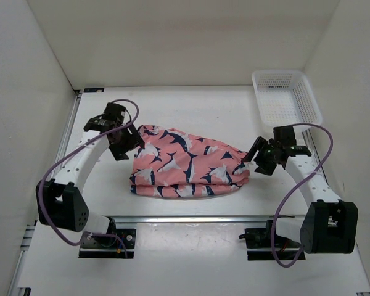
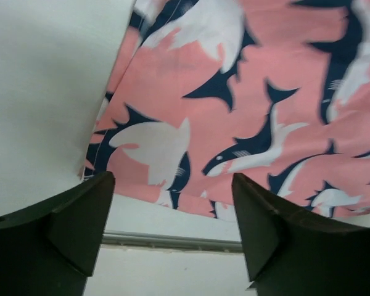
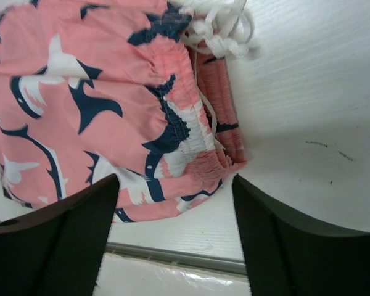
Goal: Fold and stack the shorts
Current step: Fold the shorts
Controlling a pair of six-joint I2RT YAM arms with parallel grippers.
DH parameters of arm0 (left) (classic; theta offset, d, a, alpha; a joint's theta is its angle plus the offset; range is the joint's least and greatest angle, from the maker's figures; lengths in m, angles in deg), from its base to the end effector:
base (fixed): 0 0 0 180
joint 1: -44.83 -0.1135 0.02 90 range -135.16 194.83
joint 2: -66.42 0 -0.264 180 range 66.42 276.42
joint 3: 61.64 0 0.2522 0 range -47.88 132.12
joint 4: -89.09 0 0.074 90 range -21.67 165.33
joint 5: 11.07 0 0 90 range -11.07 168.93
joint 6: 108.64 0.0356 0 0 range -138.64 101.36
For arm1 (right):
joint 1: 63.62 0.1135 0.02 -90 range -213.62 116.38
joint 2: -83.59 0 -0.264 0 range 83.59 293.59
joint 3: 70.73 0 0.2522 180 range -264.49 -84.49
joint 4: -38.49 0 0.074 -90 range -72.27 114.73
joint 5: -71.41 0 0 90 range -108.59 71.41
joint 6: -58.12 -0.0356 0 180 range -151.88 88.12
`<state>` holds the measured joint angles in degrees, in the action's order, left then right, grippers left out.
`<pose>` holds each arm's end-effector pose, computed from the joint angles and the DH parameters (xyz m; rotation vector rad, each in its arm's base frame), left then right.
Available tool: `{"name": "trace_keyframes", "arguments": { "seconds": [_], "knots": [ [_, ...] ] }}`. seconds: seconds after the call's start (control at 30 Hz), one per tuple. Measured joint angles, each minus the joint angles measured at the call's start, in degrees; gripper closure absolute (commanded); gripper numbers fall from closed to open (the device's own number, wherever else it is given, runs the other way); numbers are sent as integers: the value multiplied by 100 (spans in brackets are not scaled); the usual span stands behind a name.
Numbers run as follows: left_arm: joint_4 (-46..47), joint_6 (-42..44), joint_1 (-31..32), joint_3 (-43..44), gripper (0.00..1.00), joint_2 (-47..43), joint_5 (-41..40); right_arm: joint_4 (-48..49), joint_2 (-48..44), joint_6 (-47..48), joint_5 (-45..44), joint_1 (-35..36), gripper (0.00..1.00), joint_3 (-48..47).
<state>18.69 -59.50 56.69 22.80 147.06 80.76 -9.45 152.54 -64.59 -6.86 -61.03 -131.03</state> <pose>0.2662 -0.0571 0.2901 -0.6858 2.6886 -0.2948 0.2339 0.0178 0.2311 0.5990 2.5353 0.4918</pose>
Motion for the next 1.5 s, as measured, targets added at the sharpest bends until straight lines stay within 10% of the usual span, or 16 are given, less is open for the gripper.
{"name": "trace_keyframes", "arguments": {
  "seconds": [0.23,0.53,0.63,0.73,1.07,1.5],
  "knots": [
    [166,-31,66,-1113,0,205,-28,153,31,-61,153,4,34,350],
    [525,-61,103,-1493,20,898,-66,529,601,-57,214,4,53,511],
    [627,-52,116,-1497,41,992,-101,612,671,-28,234,4,74,542],
    [684,-28,138,-1497,90,1178,-133,669,717,-2,258,4,95,542],
    [616,61,162,-1200,90,1147,-175,577,616,13,328,4,100,247],
    [-136,37,170,-507,90,-1180,-168,-168,-619,153,302,4,100,-605]
  ]
}}
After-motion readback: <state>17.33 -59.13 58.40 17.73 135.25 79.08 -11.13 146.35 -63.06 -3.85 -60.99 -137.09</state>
